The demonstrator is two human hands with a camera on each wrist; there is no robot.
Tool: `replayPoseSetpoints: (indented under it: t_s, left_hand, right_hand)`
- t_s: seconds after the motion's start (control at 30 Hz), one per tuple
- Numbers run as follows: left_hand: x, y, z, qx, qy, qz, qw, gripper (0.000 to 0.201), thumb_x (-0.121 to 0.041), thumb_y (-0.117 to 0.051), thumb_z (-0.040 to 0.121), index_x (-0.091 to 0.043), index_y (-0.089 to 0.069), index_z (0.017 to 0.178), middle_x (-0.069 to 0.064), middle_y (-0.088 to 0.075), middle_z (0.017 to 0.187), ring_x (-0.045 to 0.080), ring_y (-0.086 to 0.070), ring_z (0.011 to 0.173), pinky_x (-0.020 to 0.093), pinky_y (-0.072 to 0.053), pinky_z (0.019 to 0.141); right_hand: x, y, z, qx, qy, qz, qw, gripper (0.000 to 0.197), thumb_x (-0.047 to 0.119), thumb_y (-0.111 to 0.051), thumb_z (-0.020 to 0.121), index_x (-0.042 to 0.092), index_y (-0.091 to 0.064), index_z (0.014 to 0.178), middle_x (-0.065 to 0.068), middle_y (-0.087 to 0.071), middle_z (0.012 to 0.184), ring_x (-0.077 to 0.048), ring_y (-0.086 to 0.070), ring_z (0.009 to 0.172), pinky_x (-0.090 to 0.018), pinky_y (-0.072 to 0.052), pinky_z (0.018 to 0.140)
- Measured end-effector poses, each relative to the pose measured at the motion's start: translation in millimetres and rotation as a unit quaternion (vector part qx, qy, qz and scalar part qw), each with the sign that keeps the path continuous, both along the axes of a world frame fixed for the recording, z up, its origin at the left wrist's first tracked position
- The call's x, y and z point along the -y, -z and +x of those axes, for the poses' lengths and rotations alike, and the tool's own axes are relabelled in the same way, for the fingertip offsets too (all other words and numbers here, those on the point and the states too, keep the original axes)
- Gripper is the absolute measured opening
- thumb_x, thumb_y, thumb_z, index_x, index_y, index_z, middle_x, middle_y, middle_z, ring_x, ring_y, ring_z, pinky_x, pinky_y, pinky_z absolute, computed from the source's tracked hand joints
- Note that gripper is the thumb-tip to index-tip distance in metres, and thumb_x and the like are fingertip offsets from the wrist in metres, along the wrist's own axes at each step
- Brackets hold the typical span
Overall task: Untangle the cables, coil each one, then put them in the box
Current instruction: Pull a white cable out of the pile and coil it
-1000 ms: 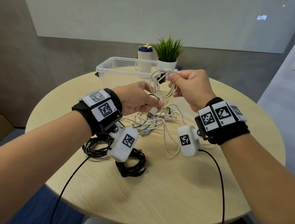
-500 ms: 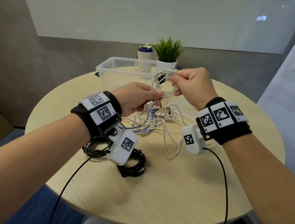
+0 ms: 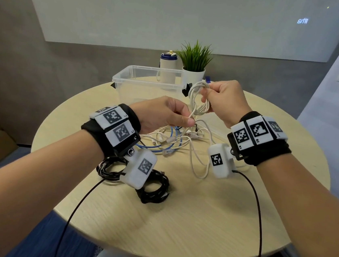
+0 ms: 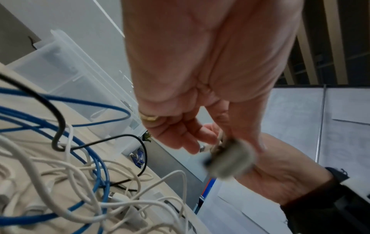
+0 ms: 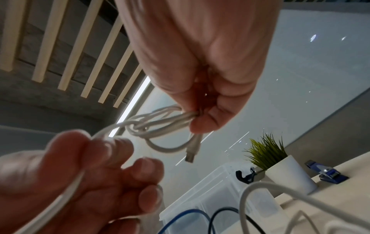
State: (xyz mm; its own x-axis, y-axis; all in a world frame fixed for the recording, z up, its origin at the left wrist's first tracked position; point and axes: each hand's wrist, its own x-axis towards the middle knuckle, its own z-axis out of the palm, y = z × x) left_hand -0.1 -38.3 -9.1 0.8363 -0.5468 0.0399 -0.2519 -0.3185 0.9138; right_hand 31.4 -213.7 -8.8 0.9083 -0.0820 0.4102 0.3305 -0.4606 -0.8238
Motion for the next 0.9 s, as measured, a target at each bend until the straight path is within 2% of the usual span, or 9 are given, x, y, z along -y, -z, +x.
replayPoseSetpoints:
  t_s: [0.07,0.13,0.27,0.37,0.47,0.53,0.67,0.8,0.9]
  left_hand:
    - [-2.8,-3.9,-1.1,0.001,0.018,0.019,1.0,0.016,-0.001,-0.062,0.084,-0.007,-0.056,0.07,0.008,-0.055,0.077,0.011,-0.049,0.069,0.013,-0.042,0.066]
    - [-7.0,-7.8,-0.9,0.004,0.026,0.049,0.998,0.016,-0.004,-0.064,0.082,-0.008,-0.055,0.069,0.004,-0.051,0.07,0.009,-0.043,0.061,0.013,-0.038,0.059]
    - [-18.1,-16.4,2.4,0.04,0.011,0.183,0.982,0.017,-0.017,-0.072,0.078,-0.008,-0.059,0.072,0.002,-0.05,0.066,0.011,-0.039,0.059,0.021,-0.035,0.058]
    - [-24.6,-16.5,11.3,0.078,-0.056,0.25,0.964,0.017,-0.021,-0.072,0.082,-0.012,-0.063,0.071,0.002,-0.056,0.064,0.011,-0.048,0.057,0.022,-0.042,0.059]
    - [-31.0,-11.8,22.0,0.093,-0.146,0.177,0.969,0.019,-0.017,-0.07,0.084,-0.012,-0.061,0.068,0.007,-0.06,0.063,0.019,-0.055,0.061,0.034,-0.054,0.069]
    - [-32.7,-12.4,26.7,0.12,-0.192,0.133,0.965,0.022,-0.016,-0.069,0.085,-0.014,-0.058,0.066,0.007,-0.061,0.062,0.019,-0.057,0.058,0.043,-0.055,0.079]
    - [-34.8,-22.0,32.2,0.188,-0.249,0.097,0.945,0.023,-0.016,-0.067,0.087,-0.016,-0.055,0.067,0.004,-0.062,0.062,0.012,-0.059,0.053,0.047,-0.055,0.077]
    - [-39.9,-30.9,37.4,0.23,-0.285,0.073,0.927,0.022,-0.016,-0.067,0.087,-0.017,-0.056,0.068,0.0,-0.062,0.062,-0.002,-0.058,0.044,0.031,-0.054,0.065]
    - [-44.2,-27.8,41.8,0.225,-0.304,0.052,0.924,0.022,-0.014,-0.066,0.087,-0.016,-0.055,0.068,0.002,-0.062,0.061,-0.004,-0.058,0.043,0.028,-0.053,0.064]
  right_hand:
    - [0.6,-2.8,0.5,-0.012,-0.01,0.0,1.0,0.027,0.019,-0.062,0.091,-0.005,-0.069,0.079,-0.017,-0.062,0.068,-0.026,-0.059,0.06,-0.051,-0.058,0.068]
    - [3.2,-6.5,0.4,-0.017,-0.023,0.011,1.0,0.022,0.017,-0.062,0.091,-0.001,-0.071,0.08,-0.01,-0.061,0.067,-0.021,-0.058,0.058,-0.044,-0.059,0.067]
    - [5.8,-11.4,-3.3,-0.024,-0.048,0.007,0.999,0.016,0.015,-0.064,0.09,0.016,-0.07,0.075,-0.001,-0.061,0.064,-0.009,-0.049,0.052,-0.025,-0.046,0.054]
    - [7.9,-12.3,-6.0,-0.036,-0.059,-0.002,0.998,0.014,0.013,-0.064,0.089,0.014,-0.07,0.077,-0.002,-0.06,0.063,-0.006,-0.049,0.049,-0.023,-0.046,0.055]
    - [11.0,-11.0,-7.5,-0.043,-0.061,-0.048,0.996,0.013,0.013,-0.062,0.09,0.006,-0.072,0.086,-0.003,-0.06,0.065,-0.013,-0.053,0.06,-0.03,-0.049,0.065]
    - [12.1,-8.7,-8.4,-0.05,-0.066,-0.096,0.992,0.018,0.016,-0.062,0.09,0.001,-0.073,0.091,-0.006,-0.061,0.07,-0.018,-0.054,0.069,-0.035,-0.051,0.073]
    - [11.1,-8.1,-11.9,-0.066,-0.091,-0.136,0.984,0.019,0.016,-0.06,0.092,0.001,-0.073,0.093,-0.005,-0.061,0.072,-0.014,-0.054,0.068,-0.034,-0.051,0.075]
    - [11.1,-11.1,-15.5,-0.077,-0.108,-0.129,0.983,0.016,0.014,-0.059,0.092,0.006,-0.072,0.097,-0.006,-0.063,0.077,-0.012,-0.055,0.067,-0.028,-0.052,0.073]
    - [9.1,-12.3,-18.8,-0.079,-0.127,-0.093,0.984,0.013,0.01,-0.061,0.091,0.006,-0.072,0.095,-0.007,-0.062,0.074,-0.01,-0.054,0.062,-0.023,-0.051,0.067]
